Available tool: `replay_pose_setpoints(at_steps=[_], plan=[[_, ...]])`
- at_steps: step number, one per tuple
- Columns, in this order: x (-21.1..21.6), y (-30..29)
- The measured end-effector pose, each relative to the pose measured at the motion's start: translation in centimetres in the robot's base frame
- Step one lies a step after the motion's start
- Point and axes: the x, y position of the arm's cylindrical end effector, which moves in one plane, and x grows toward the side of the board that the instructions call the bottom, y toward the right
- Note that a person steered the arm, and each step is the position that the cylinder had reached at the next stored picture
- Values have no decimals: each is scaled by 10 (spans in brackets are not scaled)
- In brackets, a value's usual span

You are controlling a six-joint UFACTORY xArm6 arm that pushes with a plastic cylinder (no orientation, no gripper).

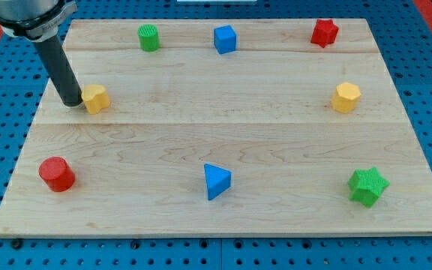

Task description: Slide the yellow heart towards the center of the board

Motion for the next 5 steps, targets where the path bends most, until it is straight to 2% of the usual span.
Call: replay_pose_setpoints(at_steps=[5], plan=[[0,66]])
